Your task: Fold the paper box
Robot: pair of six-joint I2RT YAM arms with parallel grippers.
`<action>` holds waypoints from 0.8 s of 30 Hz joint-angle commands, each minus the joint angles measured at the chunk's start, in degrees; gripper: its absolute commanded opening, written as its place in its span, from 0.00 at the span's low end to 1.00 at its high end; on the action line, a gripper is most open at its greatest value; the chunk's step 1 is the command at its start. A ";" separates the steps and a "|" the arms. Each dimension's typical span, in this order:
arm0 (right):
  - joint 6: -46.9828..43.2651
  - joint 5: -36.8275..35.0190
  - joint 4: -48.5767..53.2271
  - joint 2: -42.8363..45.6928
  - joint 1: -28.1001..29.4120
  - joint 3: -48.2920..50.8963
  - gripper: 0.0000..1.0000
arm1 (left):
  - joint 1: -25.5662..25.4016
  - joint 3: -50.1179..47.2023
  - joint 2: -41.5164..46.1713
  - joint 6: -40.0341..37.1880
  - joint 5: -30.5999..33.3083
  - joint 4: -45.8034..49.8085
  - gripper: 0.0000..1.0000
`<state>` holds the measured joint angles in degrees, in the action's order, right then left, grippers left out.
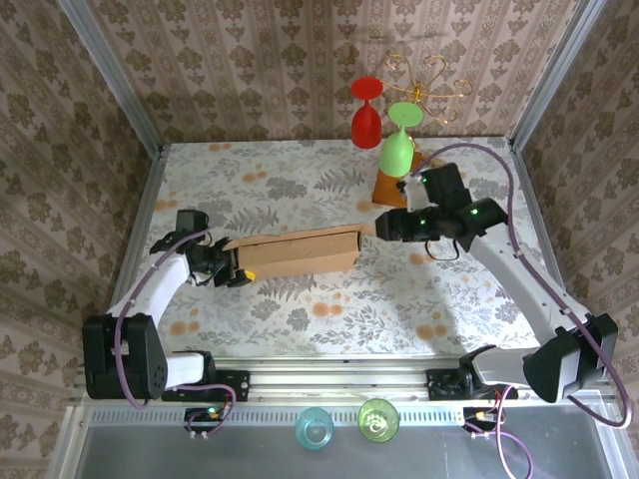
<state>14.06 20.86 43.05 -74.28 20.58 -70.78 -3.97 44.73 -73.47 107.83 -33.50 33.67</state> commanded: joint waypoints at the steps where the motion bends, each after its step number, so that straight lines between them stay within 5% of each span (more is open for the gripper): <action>1: -17.32 -7.77 2.98 -3.06 1.65 -4.40 0.53 | 0.80 1.99 -2.02 -4.52 1.50 5.66 0.27; 10: -20.85 -7.95 8.84 -14.65 5.91 -14.19 0.43 | 1.75 4.35 -6.28 -6.13 1.63 5.52 0.27; 24: -19.51 -8.13 9.72 -13.68 6.58 -15.61 0.44 | 2.72 5.45 -7.90 -6.12 2.21 5.66 0.26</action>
<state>-5.41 13.63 50.81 -89.10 27.27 -84.99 -1.96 49.17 -80.44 103.20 -35.35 36.36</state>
